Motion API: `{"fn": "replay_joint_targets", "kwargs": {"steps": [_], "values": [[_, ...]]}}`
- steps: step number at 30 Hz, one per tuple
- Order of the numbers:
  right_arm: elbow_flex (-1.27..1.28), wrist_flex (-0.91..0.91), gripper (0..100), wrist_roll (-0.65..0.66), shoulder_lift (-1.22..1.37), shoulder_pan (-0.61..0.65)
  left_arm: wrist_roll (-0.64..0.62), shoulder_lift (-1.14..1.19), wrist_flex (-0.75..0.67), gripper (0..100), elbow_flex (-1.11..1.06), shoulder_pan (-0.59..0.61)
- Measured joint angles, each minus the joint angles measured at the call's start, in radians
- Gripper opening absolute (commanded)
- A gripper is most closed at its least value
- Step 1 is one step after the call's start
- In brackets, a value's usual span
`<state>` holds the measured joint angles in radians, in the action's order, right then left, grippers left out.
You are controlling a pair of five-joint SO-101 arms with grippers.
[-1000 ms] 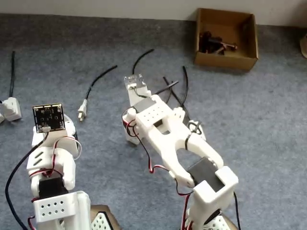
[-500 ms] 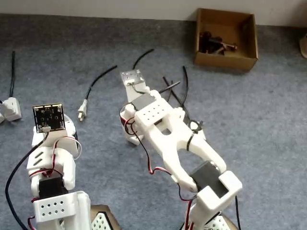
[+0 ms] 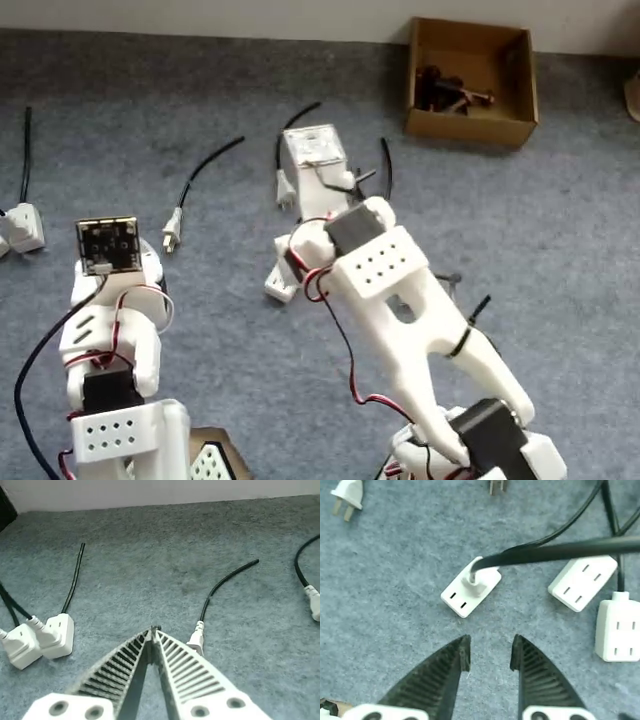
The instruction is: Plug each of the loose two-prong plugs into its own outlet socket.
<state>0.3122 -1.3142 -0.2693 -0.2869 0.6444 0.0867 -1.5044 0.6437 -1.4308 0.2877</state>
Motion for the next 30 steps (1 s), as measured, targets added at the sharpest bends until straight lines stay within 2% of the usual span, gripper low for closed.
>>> {"fn": "replay_joint_targets", "kwargs": {"steps": [6, 13, 18, 21, 27, 30], "values": [[0.101, 0.0, 13.5, 0.0, -0.104, -0.087, 0.112, 0.0, 0.021, 3, 0.0, -0.106], [0.258, 0.0, 13.5, 0.006, -0.216, -0.193, 0.242, 0.0, 0.052, 23, 0.0, -0.181], [0.302, 0.0, 13.5, 0.006, -0.255, -0.328, 0.285, 0.0, 0.052, 24, 0.0, -0.203], [0.336, 0.0, 13.5, 0.006, -0.255, -0.37, 0.304, 0.0, 0.054, 24, 0.0, -0.269], [0.384, 0.0, 13.5, 0.006, -0.255, -0.397, 0.307, 0.021, 0.189, 24, 0.133, -0.388], [0.384, 0.0, 13.5, 0.006, -0.256, -0.436, 0.307, 0.141, 0.245, 24, 0.232, -0.434]]}}
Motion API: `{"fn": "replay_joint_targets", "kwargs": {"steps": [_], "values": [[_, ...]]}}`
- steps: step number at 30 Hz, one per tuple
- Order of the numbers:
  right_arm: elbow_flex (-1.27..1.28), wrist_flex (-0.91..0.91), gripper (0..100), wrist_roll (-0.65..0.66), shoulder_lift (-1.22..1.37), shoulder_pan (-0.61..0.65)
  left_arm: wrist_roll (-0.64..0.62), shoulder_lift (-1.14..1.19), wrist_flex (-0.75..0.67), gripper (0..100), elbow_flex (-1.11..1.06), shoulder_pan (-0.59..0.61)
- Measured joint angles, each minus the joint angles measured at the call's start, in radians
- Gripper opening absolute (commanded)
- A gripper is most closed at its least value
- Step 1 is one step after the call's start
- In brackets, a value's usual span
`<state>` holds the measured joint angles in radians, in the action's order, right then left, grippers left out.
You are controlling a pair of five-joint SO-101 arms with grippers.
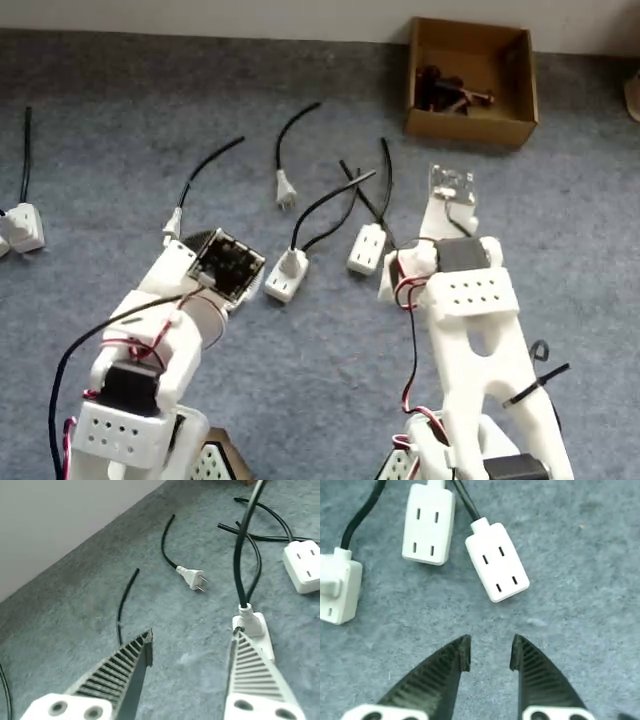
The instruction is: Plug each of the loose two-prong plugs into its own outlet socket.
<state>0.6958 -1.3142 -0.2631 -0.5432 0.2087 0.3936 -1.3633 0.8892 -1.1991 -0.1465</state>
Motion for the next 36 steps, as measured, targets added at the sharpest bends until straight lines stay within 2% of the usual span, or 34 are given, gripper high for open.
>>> {"fn": "replay_joint_targets", "kwargs": {"steps": [10, 16, 19, 32, 36], "values": [[0.078, 0.058, 13.5, 0.0, 0.0, -0.097, 0.0, 0.517, 0.044, 24, 0.275, -0.103], [0.089, 0.098, 13.5, 0.0, 0.0, -0.152, 0.0, 0.769, 0.044, 27, 0.377, -0.1], [0.115, 0.141, 13.5, 0.049, 0.0, -0.178, 0.002, 0.896, 0.044, 28, 0.434, -0.104], [0.181, 0.195, 13.5, 0.094, 0.0, -0.195, -0.021, 1.295, 0.044, 28, 0.689, -0.101], [0.181, 0.195, 13.5, 0.094, 0.0, -0.195, -0.069, 1.389, 0.021, 28, 0.729, -0.101]]}}
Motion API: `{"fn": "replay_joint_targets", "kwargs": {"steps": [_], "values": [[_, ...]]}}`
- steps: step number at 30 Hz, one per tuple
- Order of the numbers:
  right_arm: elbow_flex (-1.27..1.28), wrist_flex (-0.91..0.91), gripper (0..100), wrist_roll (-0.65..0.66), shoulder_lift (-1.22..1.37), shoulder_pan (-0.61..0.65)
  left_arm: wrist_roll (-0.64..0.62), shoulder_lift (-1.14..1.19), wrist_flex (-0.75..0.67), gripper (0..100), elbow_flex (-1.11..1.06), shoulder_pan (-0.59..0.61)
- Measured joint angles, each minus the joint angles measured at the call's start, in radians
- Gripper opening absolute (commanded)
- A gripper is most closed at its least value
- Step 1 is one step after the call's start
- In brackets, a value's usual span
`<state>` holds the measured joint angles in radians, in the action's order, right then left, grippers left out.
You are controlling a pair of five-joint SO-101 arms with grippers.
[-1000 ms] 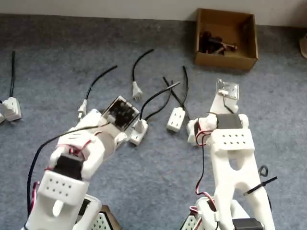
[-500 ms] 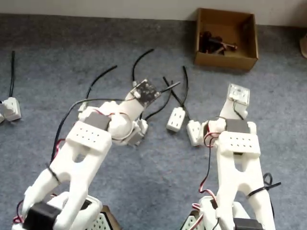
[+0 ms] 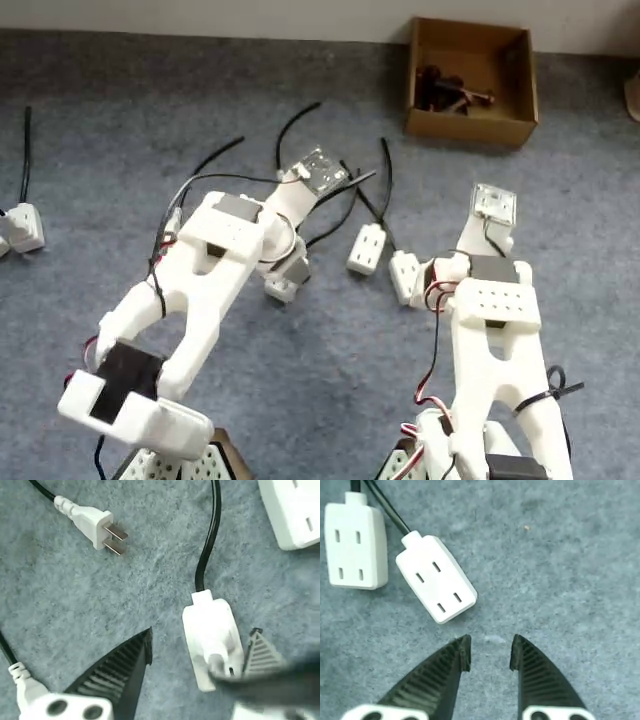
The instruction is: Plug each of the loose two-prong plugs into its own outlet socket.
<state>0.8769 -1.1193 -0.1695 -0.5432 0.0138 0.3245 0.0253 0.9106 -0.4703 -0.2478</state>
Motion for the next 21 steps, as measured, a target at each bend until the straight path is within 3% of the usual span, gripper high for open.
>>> {"fn": "replay_joint_targets", "kwargs": {"steps": [13, 21], "values": [[0.0, 0.0, 13.5, 0.0, 0.0, 0.0, -0.078, 0.166, -0.031, 28, 0.092, -0.003], [0.0, 0.0, 13.5, 0.0, 0.0, 0.0, -0.086, 0.245, 0.15, 28, 0.235, 0.0]]}}
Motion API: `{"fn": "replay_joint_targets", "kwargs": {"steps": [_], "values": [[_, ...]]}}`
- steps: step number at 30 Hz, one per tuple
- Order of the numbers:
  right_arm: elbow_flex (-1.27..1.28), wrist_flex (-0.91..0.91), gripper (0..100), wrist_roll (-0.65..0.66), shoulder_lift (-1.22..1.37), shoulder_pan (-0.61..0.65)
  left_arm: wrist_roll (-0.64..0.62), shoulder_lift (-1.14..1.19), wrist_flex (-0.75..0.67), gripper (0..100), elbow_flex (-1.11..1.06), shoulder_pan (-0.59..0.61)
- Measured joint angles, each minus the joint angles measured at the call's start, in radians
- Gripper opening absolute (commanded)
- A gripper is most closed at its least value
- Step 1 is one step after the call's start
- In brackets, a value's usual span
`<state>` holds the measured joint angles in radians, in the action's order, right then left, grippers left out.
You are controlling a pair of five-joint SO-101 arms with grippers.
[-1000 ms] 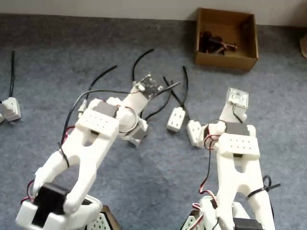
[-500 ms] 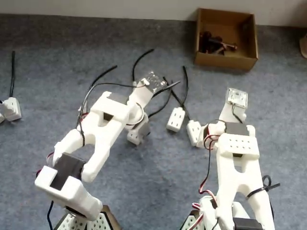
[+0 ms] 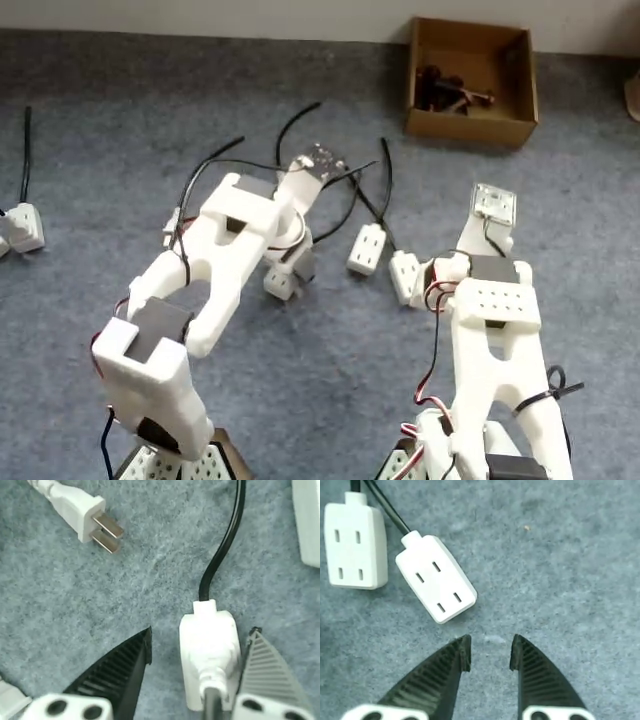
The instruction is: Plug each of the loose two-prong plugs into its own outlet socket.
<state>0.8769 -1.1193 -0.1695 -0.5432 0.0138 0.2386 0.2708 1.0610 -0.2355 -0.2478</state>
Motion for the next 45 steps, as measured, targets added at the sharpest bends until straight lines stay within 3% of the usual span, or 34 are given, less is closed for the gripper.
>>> {"fn": "replay_joint_targets", "kwargs": {"steps": [7, 12, 22, 29, 45], "values": [[0.0, 0.0, 13.5, 0.0, 0.0, 0.0, 0.0, 0.055, 0.104, 26, 0.064, -0.003], [0.0, 0.0, 13.5, 0.0, 0.0, 0.0, -0.003, 0.055, 0.115, 20, 0.066, -0.006], [0.0, 0.0, 13.5, 0.0, 0.0, 0.0, -0.002, 0.055, 0.115, 19, 0.066, -0.009], [0.0, 0.003, 13.5, 0.0, 0.0, 0.0, -0.002, 0.055, 0.115, 0, 0.066, -0.009], [0.0, 0.003, 13.5, 0.0, 0.0, 0.0, 0.0, 0.057, 0.146, 0, 0.12, 0.025]]}}
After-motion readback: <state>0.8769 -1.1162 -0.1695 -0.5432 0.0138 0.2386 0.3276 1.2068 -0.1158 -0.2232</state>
